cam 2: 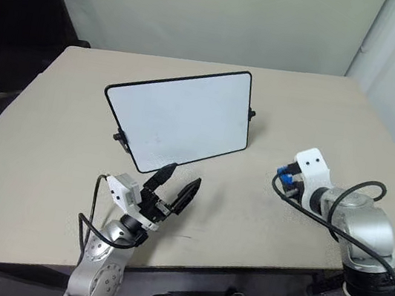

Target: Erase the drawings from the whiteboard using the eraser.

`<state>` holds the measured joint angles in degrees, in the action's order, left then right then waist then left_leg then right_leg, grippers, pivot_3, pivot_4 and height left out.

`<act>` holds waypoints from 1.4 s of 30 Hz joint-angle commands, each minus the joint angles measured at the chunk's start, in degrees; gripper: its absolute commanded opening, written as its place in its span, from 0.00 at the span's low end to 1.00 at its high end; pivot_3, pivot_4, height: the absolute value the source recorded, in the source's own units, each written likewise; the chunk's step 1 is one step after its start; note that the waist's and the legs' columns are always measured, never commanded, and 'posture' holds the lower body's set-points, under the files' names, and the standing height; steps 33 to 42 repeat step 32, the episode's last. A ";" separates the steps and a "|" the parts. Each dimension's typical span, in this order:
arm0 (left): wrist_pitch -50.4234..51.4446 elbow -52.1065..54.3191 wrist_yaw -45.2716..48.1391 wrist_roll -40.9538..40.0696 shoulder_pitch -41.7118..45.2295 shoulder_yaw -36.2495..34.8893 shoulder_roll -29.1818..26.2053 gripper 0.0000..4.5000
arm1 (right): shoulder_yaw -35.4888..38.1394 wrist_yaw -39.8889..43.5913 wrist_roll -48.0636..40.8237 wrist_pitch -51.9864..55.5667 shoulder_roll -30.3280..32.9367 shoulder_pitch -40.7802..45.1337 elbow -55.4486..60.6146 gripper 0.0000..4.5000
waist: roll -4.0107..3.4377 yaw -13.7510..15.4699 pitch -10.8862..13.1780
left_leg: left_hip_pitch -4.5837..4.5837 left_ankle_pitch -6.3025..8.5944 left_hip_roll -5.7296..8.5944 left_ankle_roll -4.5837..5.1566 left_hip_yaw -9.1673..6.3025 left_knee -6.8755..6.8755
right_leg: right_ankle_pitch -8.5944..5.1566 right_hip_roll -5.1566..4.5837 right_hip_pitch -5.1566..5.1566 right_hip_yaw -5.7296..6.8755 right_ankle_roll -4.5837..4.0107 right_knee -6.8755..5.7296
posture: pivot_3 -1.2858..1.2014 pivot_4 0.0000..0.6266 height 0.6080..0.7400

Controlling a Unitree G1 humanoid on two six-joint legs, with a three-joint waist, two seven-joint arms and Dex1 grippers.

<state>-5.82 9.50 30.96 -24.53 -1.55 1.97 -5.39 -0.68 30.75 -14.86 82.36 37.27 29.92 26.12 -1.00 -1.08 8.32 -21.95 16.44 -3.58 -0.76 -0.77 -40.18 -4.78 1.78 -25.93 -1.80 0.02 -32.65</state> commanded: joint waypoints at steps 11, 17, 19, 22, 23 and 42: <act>-2.20 -2.41 0.66 1.53 2.24 1.69 2.10 1.00 | -1.18 0.10 -3.78 0.86 5.85 -4.74 1.57 0.76 | 0.00 0.06 0.00 | -0.09 0.15 0.05 0.15 -0.06 0.07 | -0.04 0.24 0.16 0.05 0.08 0.54 | 0.52 0.24 1.00; -2.60 -2.80 0.81 1.64 2.49 1.71 2.10 1.00 | 4.70 1.17 -5.85 -8.18 2.19 -6.12 4.97 0.99 | -0.02 0.34 0.01 | -0.10 0.37 0.10 0.40 0.03 0.09 | -0.10 0.31 0.14 0.12 0.18 0.53 | 0.52 0.24 1.00; -2.61 -3.04 0.93 1.54 2.77 1.49 1.89 1.00 | 7.91 0.63 -6.66 -15.11 -1.29 -6.52 6.36 0.99 | -0.02 0.44 0.01 | -0.11 0.40 0.13 0.43 0.10 0.09 | -0.16 0.46 0.12 0.12 0.28 0.53 | 0.52 0.24 1.00; -2.61 -3.27 0.96 1.58 3.01 1.53 1.83 1.00 | 11.82 -1.68 -6.57 -26.94 -7.48 -7.43 6.66 0.99 | -0.02 0.50 0.01 | -0.09 0.44 0.11 0.44 0.13 0.03 | -0.20 0.62 0.12 0.05 0.32 0.56 | 0.52 0.24 1.00; -2.55 -3.35 1.12 1.50 3.06 1.60 1.78 1.00 | 13.66 -2.11 -8.21 -30.26 -10.92 -7.67 6.84 0.99 | -0.02 0.54 0.01 | -0.06 0.44 0.08 0.46 0.10 0.05 | -0.20 0.63 0.12 0.04 0.33 0.56 | 0.52 0.24 1.00; -2.61 -3.82 1.24 1.75 3.42 0.23 0.40 1.00 | 11.99 4.19 -17.21 -47.55 -21.18 -15.73 9.92 0.99 | -0.01 0.77 0.00 | -0.03 0.52 -0.09 0.45 0.03 0.01 | -0.22 0.79 0.11 -0.08 0.28 0.58 | 0.52 0.24 1.00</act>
